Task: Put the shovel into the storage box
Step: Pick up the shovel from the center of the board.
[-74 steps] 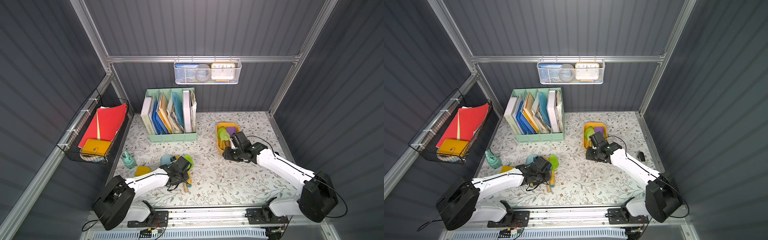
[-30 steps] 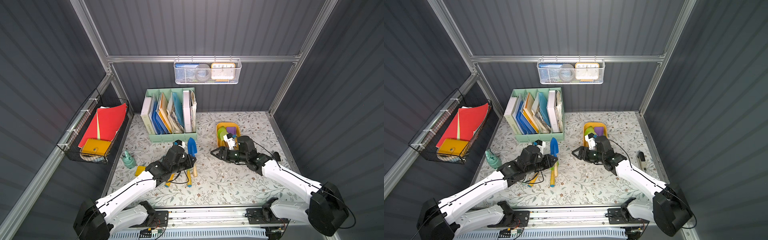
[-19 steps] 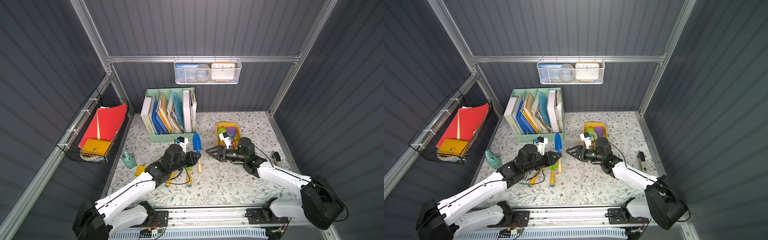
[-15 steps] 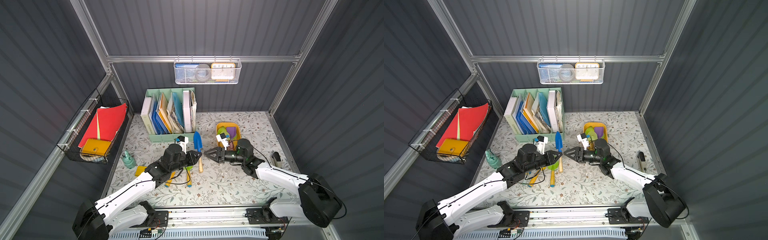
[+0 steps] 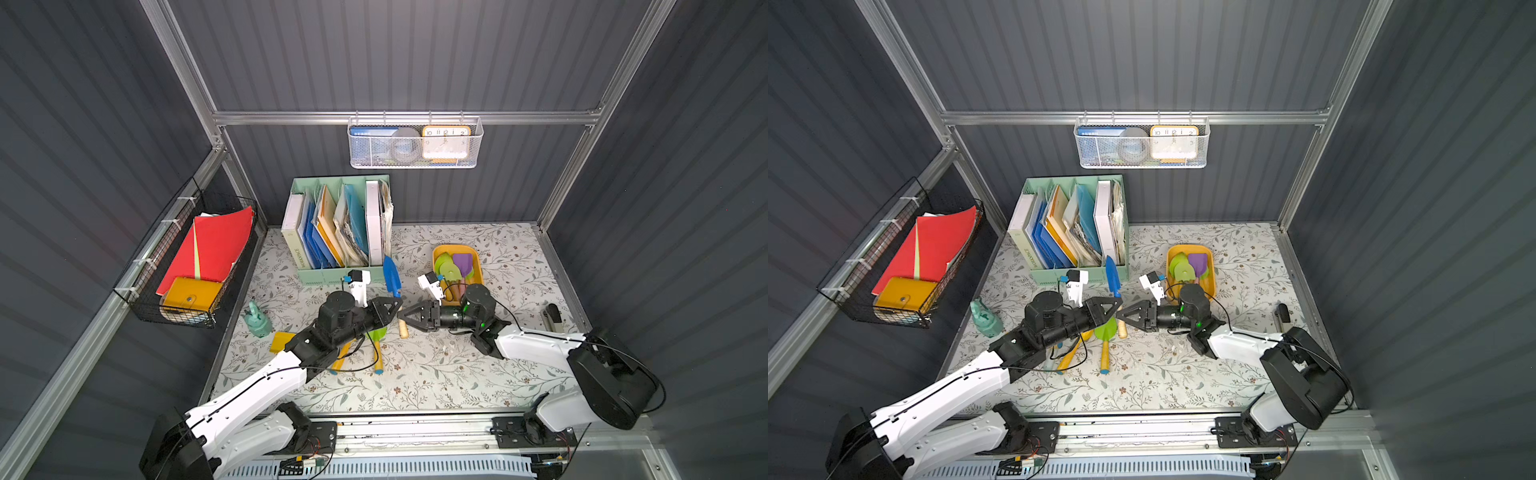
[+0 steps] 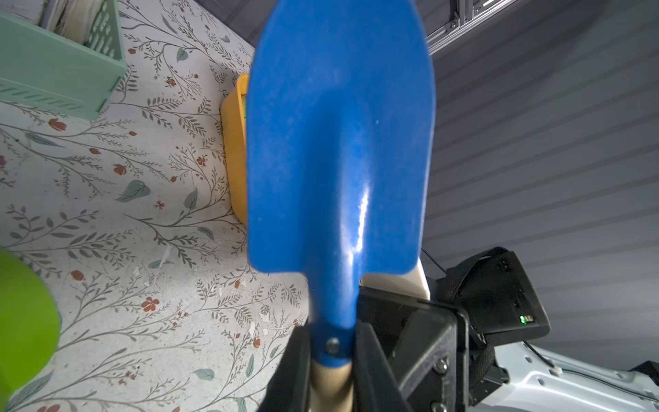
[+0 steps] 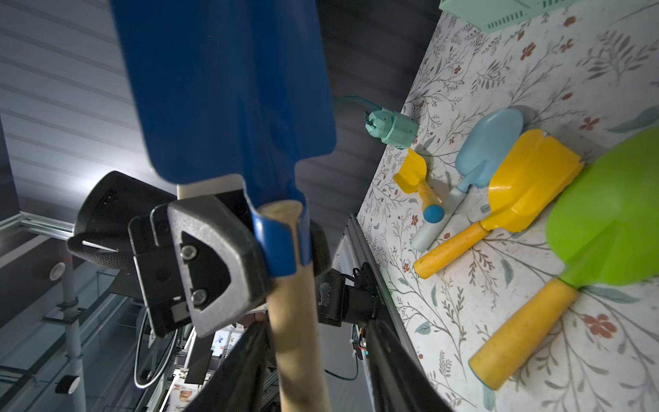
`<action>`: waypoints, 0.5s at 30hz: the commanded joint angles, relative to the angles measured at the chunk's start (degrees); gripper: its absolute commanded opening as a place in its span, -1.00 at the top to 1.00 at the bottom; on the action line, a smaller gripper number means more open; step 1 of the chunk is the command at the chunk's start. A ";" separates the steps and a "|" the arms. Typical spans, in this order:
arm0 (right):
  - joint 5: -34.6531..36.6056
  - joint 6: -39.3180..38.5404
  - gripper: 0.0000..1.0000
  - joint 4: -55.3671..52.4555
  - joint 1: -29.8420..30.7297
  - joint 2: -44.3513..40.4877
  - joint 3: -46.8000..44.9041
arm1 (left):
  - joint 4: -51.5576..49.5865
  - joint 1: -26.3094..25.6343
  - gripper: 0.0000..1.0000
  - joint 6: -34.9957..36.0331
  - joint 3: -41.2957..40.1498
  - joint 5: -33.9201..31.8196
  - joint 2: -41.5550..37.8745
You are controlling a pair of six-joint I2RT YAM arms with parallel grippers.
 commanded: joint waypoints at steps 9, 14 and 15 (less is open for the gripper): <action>-2.15 6.38 0.70 13.98 0.77 3.31 0.45 | 3.30 0.88 0.76 -1.69 -2.05 0.45 -3.21; -1.17 3.00 0.81 8.13 0.86 0.99 0.73 | 2.73 1.17 0.47 -1.71 -2.23 0.32 -3.58; -1.04 1.63 0.81 5.78 0.83 0.24 0.93 | 2.34 1.22 0.38 -1.51 -2.25 0.15 -3.76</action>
